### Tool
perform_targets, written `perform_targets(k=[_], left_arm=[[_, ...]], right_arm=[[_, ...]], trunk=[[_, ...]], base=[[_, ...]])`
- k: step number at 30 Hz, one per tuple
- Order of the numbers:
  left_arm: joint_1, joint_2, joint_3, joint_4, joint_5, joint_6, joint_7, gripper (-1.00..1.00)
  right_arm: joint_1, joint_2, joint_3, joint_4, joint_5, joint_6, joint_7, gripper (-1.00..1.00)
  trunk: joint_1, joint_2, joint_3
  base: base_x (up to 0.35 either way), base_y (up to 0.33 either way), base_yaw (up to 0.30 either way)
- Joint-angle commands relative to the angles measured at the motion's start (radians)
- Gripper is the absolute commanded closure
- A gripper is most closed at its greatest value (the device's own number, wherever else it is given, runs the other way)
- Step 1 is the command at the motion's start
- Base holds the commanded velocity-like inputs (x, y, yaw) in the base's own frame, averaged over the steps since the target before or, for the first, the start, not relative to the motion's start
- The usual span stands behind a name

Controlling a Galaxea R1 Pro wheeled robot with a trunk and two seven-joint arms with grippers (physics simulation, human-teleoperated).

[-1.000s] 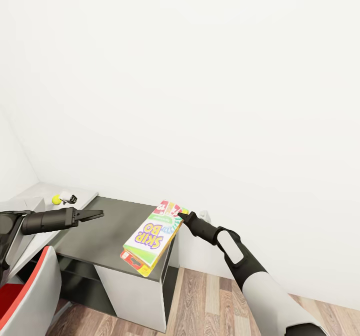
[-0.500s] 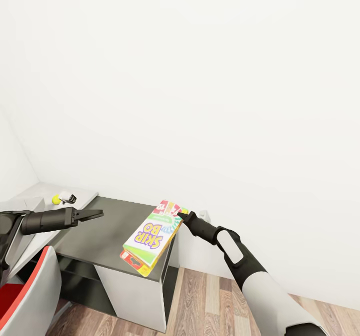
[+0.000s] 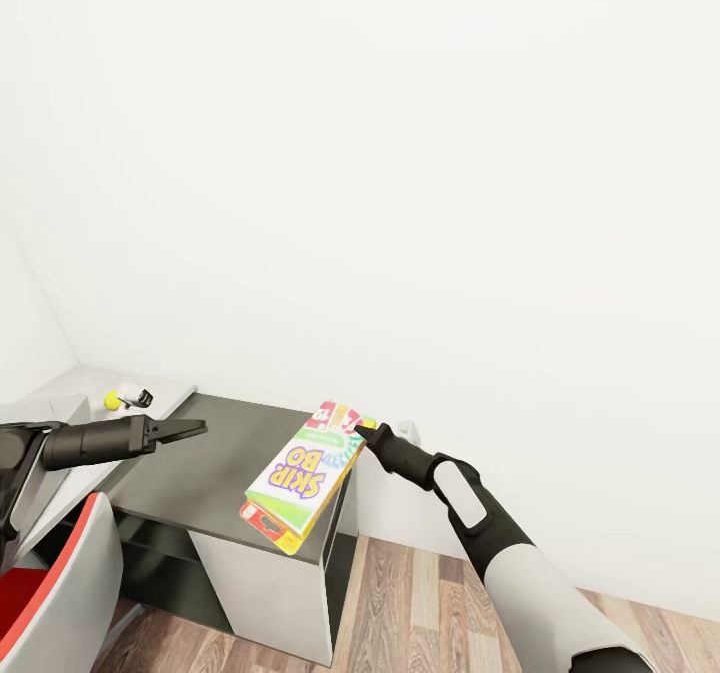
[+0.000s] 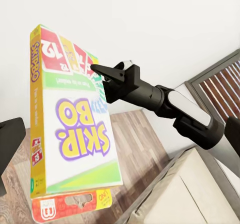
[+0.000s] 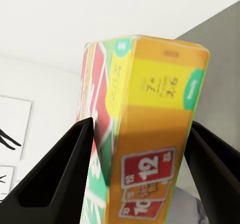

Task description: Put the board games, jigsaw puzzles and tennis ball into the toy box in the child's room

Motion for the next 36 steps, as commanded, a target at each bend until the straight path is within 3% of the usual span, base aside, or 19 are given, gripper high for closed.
perform_targets(k=[1, 10, 14, 19, 26, 36], left_arm=[[-0.001, 0.0, -0.001, 0.0, -0.001, 0.011, -0.004, -1.0], [-0.001, 0.006, 0.003, 0.0, 0.002, 0.011, -0.004, -1.0], [-0.001, 0.011, 0.005, 0.001, 0.003, 0.013, -0.004, -1.0], [-0.001, 0.014, 0.01, 0.001, 0.003, 0.014, -0.004, -1.0], [-0.001, 0.014, 0.08, 0.002, 0.001, 0.011, -0.004, -1.0], [-0.001, 0.024, 0.084, 0.003, 0.002, 0.011, -0.004, -1.0]], right_arm=[[-0.001, 0.0, 0.0, 0.0, -0.004, 0.004, 0.0, 1.0], [-0.002, 0.002, 0.004, -0.001, 0.004, 0.006, -0.003, 1.0], [-0.01, 0.004, 0.031, -0.01, 0.007, 0.01, -0.009, 1.0], [-0.023, 0.005, 0.05, -0.124, 0.005, 0.024, -0.021, 1.0], [-0.024, 0.006, 0.054, -0.233, 0.005, 0.077, -0.081, 1.0], [-0.024, 0.011, 0.062, -0.258, 0.005, 0.078, -0.087, 1.0]], trunk=[[0.001, -0.002, -0.002], [0.001, -0.002, -0.002], [0.001, -0.002, -0.002], [0.001, -0.002, -0.002], [0.001, -0.002, -0.001], [0.001, -0.002, -0.001]], base=[[0.0, 0.0, 0.0], [0.0, 0.0, 0.0], [0.0, 0.0, 0.0], [0.0, 0.0, 0.029], [0.0, 0.0, 0.128], [-0.013, 0.0, 0.004]])
